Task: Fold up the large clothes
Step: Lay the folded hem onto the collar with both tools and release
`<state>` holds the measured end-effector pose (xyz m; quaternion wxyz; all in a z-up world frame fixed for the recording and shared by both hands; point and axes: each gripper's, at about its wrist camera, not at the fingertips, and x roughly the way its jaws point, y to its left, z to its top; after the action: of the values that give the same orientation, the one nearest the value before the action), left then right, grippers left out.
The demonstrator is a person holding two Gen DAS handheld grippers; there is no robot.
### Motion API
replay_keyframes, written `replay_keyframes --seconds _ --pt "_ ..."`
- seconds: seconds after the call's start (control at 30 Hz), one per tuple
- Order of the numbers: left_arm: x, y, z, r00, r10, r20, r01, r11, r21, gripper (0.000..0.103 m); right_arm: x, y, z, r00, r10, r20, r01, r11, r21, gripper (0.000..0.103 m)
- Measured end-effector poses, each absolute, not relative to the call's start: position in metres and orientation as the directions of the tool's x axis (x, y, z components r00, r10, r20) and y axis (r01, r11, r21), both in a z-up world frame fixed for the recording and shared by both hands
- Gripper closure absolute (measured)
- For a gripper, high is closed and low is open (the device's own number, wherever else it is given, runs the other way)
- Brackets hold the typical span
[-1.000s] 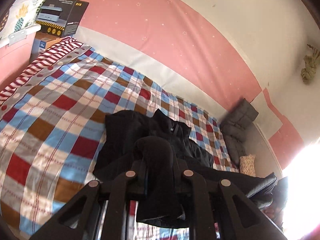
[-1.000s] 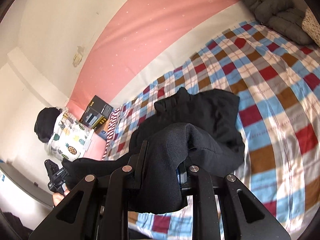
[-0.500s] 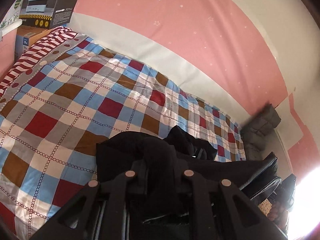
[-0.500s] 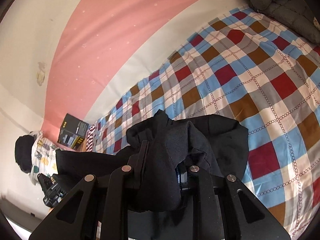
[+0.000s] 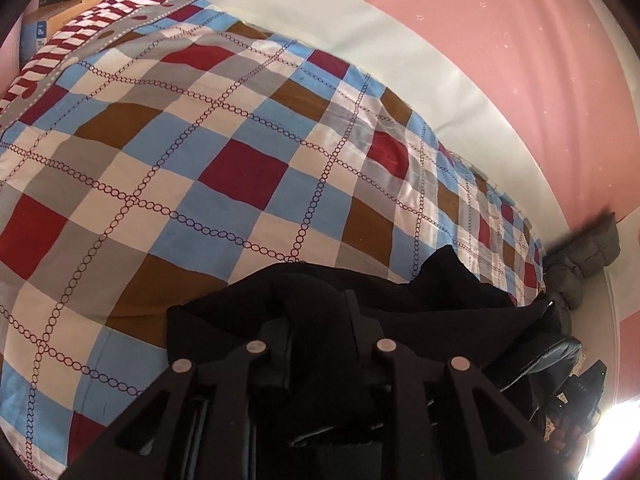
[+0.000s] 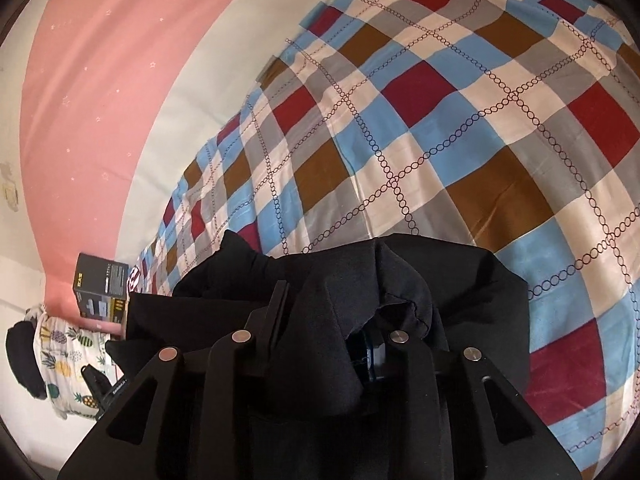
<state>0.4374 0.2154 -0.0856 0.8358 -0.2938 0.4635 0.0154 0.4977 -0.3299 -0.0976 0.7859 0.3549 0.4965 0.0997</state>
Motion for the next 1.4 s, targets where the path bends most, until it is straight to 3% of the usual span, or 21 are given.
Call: replay_keyframes --seconds 0.03,0.1,0.13,0.17,0.23,0.3,0.43,0.6,0.73,0.8,0.9,1.07,1.2,1.4 --pt "0.439 0.217 -0.086 0.569 -0.266 -0.778 -0.303 0.812 -0.499 0.078 0.499 -0.330 -0.098 0.493 0.508 -0.706 0.199 0.724 0.660 0.068" --pt "0.438 0.223 -0.079 0.583 -0.314 -0.749 -0.298 0.775 -0.557 0.065 0.498 -0.329 -0.090 0.514 0.521 -0.682 0.177 0.713 0.678 0.060" --pt "0.435 0.228 -0.072 0.606 -0.340 -0.719 -0.285 0.751 -0.596 0.062 0.496 -0.330 -0.084 0.527 0.539 -0.657 0.159 0.697 0.699 0.052" --pt "0.432 0.231 -0.065 0.622 -0.356 -0.698 -0.276 0.734 -0.620 0.055 0.495 -0.330 -0.078 0.538 0.558 -0.632 0.144 0.678 0.721 0.037" --pt "0.428 0.236 -0.051 0.656 -0.380 -0.652 -0.250 0.706 -0.663 0.043 0.492 -0.335 -0.067 0.568 0.603 -0.560 0.107 0.621 0.776 0.026" --pt "0.424 0.240 -0.036 0.691 -0.362 -0.626 -0.234 0.707 -0.667 0.037 0.492 -0.335 -0.057 0.585 0.605 -0.541 0.103 0.606 0.789 0.026" --pt "0.412 0.239 -0.005 0.741 -0.251 -0.622 -0.235 0.772 -0.591 0.035 0.475 -0.340 -0.025 0.659 0.522 -0.541 0.079 0.667 0.741 0.026" --pt "0.372 0.190 0.014 0.759 -0.248 -0.602 -0.089 0.877 -0.473 0.035 0.423 -0.296 0.006 0.717 0.387 -0.580 -0.098 0.880 0.465 0.026" --pt "0.326 0.111 -0.013 0.704 -0.372 -0.605 0.123 0.903 -0.412 0.035 0.361 -0.241 -0.023 0.753 0.256 -0.607 -0.166 0.965 0.201 0.026" --pt "0.316 0.081 -0.038 0.671 -0.367 -0.644 0.168 0.922 -0.350 0.035 0.342 -0.231 -0.047 0.747 0.228 -0.624 -0.166 0.974 0.156 0.026" --pt "0.332 0.066 -0.071 0.636 -0.319 -0.703 0.144 0.944 -0.298 0.035 0.341 -0.228 -0.078 0.726 0.172 -0.666 -0.132 0.985 0.110 0.026" --pt "0.389 0.094 -0.077 0.637 -0.223 -0.738 -0.018 0.952 -0.304 0.036 0.397 -0.240 -0.088 0.681 0.100 -0.725 -0.058 0.995 0.083 0.026" --pt "0.427 0.095 -0.090 0.638 -0.134 -0.758 -0.037 0.978 -0.204 0.036 0.439 -0.242 -0.105 0.629 0.101 -0.771 -0.060 0.995 0.081 0.026" --pt "0.463 0.099 -0.101 0.622 -0.094 -0.778 -0.059 0.984 -0.166 0.035 0.476 -0.239 -0.121 0.580 0.087 -0.810 -0.067 0.996 0.058 0.026"
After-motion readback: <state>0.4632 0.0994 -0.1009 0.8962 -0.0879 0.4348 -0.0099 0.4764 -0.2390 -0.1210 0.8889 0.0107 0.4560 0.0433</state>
